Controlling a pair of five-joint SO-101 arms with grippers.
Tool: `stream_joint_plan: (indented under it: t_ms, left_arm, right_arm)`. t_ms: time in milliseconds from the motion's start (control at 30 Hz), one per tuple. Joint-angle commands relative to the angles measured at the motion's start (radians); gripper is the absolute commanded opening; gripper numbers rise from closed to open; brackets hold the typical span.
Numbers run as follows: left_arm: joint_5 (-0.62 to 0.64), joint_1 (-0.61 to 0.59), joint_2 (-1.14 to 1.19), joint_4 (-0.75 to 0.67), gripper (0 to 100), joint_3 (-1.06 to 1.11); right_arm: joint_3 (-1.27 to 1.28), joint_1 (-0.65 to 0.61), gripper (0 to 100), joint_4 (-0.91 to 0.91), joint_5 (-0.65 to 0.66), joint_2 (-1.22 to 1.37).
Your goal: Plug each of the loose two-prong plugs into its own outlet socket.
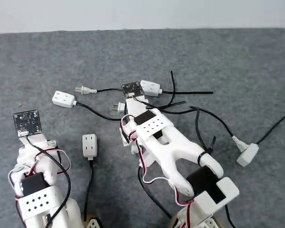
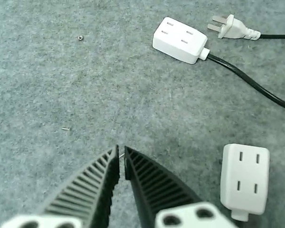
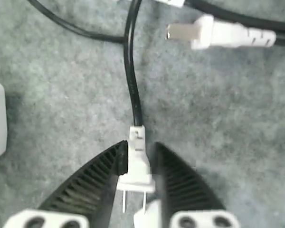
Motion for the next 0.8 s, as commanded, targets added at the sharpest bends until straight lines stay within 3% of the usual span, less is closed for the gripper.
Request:
stream_joint_plan:
  t_ms: [0,467,767]
  left_arm:
    - [-0.012,0.002,0.000,-0.002,1,-0.039]
    - [-0.014,0.002,0.000,-0.002,1,-0.038]
    - [-0.014,0.002,0.000,-0.002,1,-0.038]
  right_arm:
    - [-0.061,0.015,2.0,0.074,0.012,-0.058]
    - [-0.064,0.013,0.8,0.056,0.014,0.031]
    - [-0.236,0.018,0.9,0.096,0.008,0.044]
